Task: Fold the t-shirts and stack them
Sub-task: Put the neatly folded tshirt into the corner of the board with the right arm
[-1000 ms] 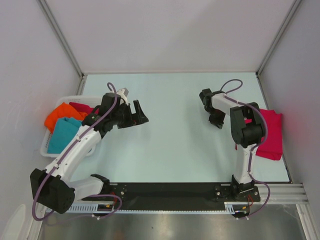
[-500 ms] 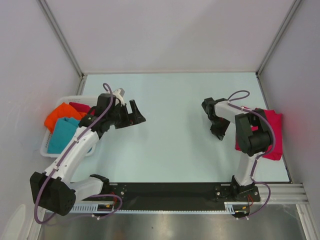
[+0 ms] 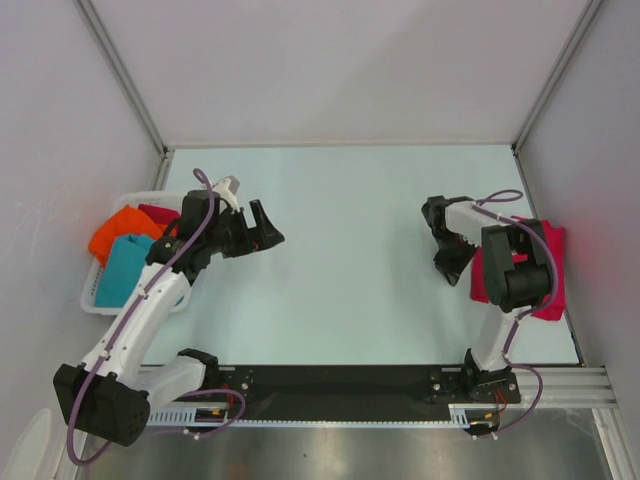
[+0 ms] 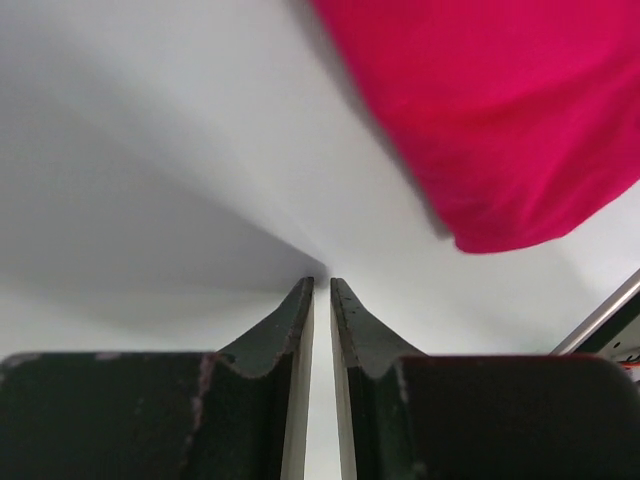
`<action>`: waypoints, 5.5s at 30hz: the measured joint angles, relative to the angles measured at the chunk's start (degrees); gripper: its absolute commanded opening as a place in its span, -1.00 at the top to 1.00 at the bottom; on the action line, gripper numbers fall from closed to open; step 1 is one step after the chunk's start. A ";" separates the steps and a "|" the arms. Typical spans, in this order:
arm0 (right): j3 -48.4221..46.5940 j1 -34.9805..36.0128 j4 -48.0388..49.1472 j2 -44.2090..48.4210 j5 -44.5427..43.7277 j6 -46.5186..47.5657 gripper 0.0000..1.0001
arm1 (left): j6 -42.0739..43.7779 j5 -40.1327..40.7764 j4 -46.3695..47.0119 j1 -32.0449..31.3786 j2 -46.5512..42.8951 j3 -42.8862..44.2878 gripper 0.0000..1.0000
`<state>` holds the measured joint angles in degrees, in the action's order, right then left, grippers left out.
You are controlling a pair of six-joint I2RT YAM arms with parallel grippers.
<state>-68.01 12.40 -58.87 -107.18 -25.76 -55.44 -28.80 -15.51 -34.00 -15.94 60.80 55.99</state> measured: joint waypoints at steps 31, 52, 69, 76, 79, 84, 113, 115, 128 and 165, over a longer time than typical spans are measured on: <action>8.72 -16.55 2.60 8.17 -5.88 2.45 0.65 | 1.44 -1.97 -1.33 2.80 -2.80 -0.94 -0.93; 11.93 -23.26 2.32 12.74 -9.11 5.09 0.67 | 1.92 -4.28 -1.25 4.13 -3.17 -1.90 -0.93; 0.68 -11.17 -2.08 14.40 -11.43 6.23 0.65 | 1.90 -4.37 -1.22 4.15 -3.43 -1.90 -0.93; 2.05 -15.15 2.47 7.04 -7.96 9.44 0.66 | 1.88 -4.31 -1.27 4.15 -4.50 -1.90 -0.93; 2.38 -15.32 4.04 3.96 -6.69 10.36 0.66 | 1.90 -4.26 -1.29 4.15 -4.57 -1.90 -0.93; 2.51 -15.21 5.42 1.16 -6.38 11.23 0.65 | 1.90 -4.24 -1.29 4.20 -4.57 -1.90 -0.93; 4.20 -19.39 6.08 2.27 -8.04 10.95 0.66 | 1.99 -4.48 -1.25 5.86 -3.04 -1.90 -0.93; 3.78 -17.59 4.92 2.03 -9.70 10.51 0.66 | 1.99 -4.61 -1.25 5.86 -3.04 -1.90 -0.93; -18.05 1.68 -8.44 2.23 -15.98 7.85 0.59 | 1.99 -4.28 -1.20 5.86 -3.04 -1.90 -0.94; -15.23 22.88 23.17 13.35 42.82 24.41 0.29 | 0.76 50.66 -30.86 25.97 22.36 21.97 -0.91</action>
<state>-83.24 35.29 -35.70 -93.82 17.06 -31.03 -28.03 35.16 -64.86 10.02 83.15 77.95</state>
